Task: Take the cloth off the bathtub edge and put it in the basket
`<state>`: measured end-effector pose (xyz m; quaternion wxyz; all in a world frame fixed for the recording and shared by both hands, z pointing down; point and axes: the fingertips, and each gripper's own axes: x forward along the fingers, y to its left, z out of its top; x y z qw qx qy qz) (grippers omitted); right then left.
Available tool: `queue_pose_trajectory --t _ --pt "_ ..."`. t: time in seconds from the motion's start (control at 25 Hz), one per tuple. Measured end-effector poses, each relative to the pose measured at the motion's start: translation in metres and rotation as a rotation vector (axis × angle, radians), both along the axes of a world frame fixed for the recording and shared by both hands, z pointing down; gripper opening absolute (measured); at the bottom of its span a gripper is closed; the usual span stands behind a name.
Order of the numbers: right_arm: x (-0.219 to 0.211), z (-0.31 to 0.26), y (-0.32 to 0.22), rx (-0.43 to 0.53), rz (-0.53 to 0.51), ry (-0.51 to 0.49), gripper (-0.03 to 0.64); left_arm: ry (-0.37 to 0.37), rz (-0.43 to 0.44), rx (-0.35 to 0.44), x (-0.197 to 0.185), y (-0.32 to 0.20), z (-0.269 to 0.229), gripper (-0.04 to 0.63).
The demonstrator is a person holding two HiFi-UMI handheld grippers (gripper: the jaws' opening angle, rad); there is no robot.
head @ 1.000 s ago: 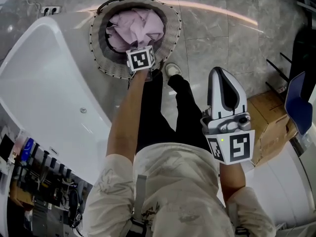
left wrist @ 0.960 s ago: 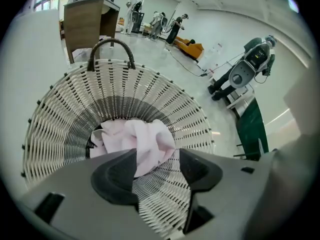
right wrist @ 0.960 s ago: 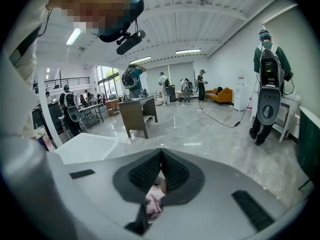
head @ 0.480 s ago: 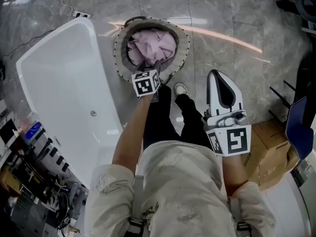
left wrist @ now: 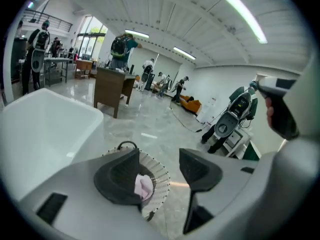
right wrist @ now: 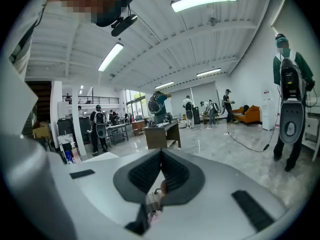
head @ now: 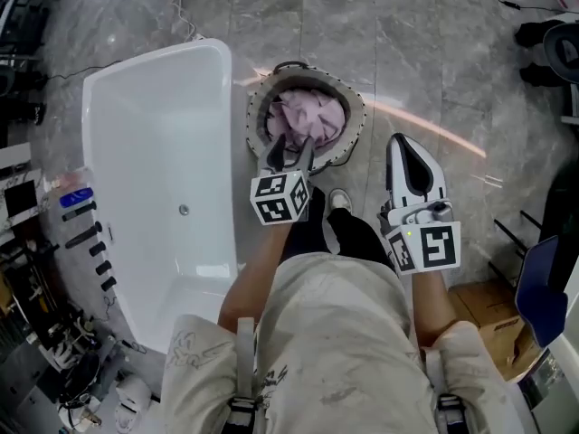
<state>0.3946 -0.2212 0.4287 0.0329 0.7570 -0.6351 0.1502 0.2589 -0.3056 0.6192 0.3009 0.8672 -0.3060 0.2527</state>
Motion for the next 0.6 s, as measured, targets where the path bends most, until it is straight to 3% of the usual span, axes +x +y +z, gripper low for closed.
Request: queue_pose_trajectory --t 0.44,0.6 --pt "-0.046 -0.075 0.010 0.144 -0.138 0.023 -0.011 0.104 -0.112 0.482 -0.058 0.014 -0.201 0.209" --pt "-0.056 -0.114 0.014 0.230 -0.159 0.053 -0.011 0.138 -0.162 0.627 -0.080 0.025 -0.266 0.158"
